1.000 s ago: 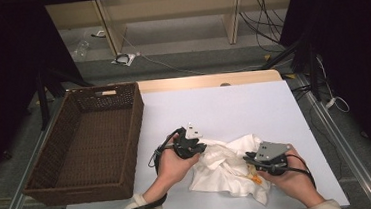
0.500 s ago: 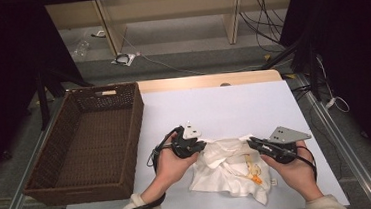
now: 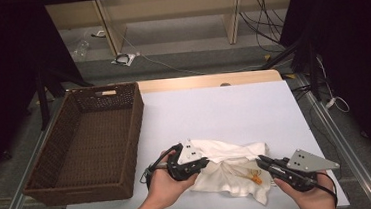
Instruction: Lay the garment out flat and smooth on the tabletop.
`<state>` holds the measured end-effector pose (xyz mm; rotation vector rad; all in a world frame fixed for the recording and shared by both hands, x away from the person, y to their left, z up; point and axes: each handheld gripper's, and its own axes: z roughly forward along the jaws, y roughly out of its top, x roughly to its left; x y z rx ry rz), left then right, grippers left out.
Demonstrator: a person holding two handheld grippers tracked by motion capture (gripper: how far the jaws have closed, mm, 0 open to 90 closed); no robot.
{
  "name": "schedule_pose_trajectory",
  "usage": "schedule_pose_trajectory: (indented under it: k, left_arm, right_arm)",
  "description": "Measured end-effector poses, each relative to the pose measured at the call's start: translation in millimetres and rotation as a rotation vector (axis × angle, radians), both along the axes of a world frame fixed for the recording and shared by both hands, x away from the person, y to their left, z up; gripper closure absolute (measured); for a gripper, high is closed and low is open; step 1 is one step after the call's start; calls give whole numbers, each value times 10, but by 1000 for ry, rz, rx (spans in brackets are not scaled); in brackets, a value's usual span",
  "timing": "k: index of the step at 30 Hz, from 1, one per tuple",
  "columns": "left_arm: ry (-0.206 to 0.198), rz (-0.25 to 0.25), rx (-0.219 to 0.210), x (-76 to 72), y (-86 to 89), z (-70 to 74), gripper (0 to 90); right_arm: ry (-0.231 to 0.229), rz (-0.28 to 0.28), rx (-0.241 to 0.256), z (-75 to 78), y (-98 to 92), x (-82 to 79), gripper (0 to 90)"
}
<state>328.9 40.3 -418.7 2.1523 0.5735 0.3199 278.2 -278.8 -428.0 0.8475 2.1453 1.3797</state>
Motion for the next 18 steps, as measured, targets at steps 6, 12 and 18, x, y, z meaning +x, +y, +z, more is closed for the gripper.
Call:
schedule_pose_trajectory:
  k: [6,12,18]
  left_arm:
    - [-15,17,5,11,-2,104,880]
    - [-88,140,-28,707,-200,504,881]
    - [-113,333,-16,1672,-435,619,658]
  right_arm:
    - [-1,4,0,44,-2,-55,830]
    - [-90,-38,-16,370,-24,581,835]
    - [-101,-216,-28,471,-9,1933,730]
